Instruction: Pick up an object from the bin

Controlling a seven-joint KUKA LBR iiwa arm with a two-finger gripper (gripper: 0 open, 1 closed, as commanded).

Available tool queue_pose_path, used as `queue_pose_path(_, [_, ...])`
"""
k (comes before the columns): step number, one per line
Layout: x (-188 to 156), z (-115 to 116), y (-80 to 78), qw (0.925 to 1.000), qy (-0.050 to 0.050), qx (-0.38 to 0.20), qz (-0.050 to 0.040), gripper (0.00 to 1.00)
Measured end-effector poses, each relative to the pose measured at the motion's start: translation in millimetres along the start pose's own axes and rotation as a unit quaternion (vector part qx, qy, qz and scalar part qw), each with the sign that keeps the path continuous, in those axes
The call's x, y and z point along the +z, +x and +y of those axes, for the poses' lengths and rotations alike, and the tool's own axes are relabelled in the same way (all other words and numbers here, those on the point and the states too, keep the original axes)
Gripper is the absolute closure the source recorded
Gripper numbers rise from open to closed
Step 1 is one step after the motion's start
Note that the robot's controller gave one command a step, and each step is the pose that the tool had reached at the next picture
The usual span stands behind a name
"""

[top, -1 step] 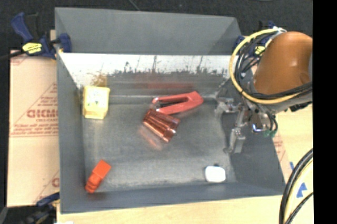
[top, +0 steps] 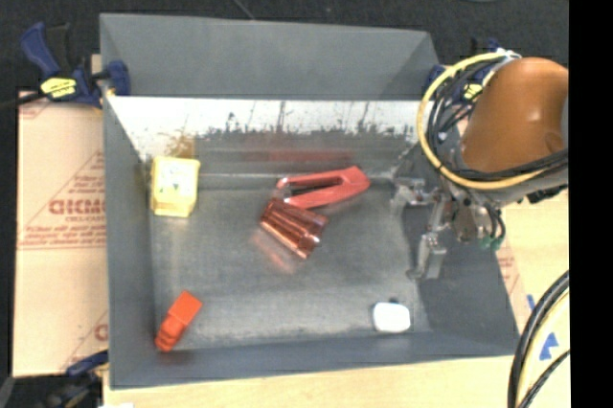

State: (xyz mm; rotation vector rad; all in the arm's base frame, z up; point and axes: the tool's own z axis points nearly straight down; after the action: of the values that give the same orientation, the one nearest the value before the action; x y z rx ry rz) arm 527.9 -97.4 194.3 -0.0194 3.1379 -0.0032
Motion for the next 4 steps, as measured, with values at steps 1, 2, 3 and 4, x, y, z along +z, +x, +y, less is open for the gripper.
queue_pose_path(1, [44.9,30.8,4.9,0.9993,0.000,-0.037,0.0002,0.00])
queue_pose_path(2, [55.4,40.6,-8.6,0.9997,0.001,-0.026,-0.0042,0.00])
queue_pose_path(3, [88.4,71.0,-28.9,0.9981,0.001,-0.061,-0.0039,0.00])
queue_pose_path(4, [103.2,47.3,8.2,0.9991,0.002,-0.042,-0.0054,0.00])
